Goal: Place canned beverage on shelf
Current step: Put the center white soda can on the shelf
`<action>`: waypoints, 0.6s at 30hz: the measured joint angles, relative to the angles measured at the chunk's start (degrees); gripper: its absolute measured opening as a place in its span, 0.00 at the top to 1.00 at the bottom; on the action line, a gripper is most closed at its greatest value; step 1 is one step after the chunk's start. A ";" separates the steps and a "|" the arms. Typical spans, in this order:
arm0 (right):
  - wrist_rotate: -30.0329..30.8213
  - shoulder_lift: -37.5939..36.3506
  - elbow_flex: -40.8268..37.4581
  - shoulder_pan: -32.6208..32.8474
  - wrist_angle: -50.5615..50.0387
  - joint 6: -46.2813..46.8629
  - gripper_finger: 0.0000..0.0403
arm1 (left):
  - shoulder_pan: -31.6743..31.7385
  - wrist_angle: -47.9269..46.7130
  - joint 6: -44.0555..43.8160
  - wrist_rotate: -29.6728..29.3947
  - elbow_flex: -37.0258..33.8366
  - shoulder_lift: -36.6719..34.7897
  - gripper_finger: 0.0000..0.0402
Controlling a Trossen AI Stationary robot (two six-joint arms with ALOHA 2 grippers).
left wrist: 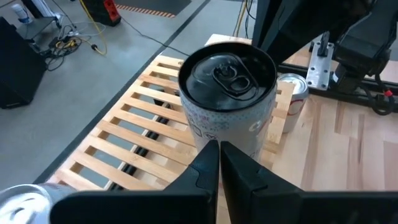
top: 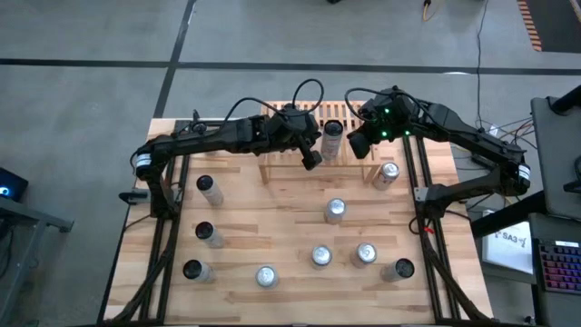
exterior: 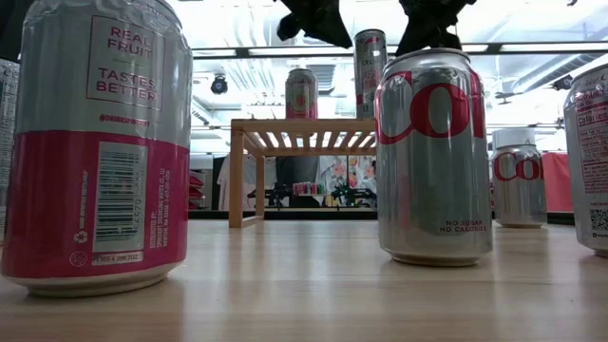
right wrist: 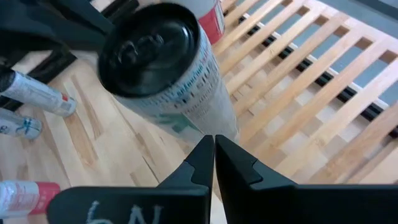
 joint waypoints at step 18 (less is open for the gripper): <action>-0.32 -3.73 0.00 -0.02 -3.14 -0.04 0.98 | -0.37 -11.63 10.30 8.74 8.84 -0.31 1.00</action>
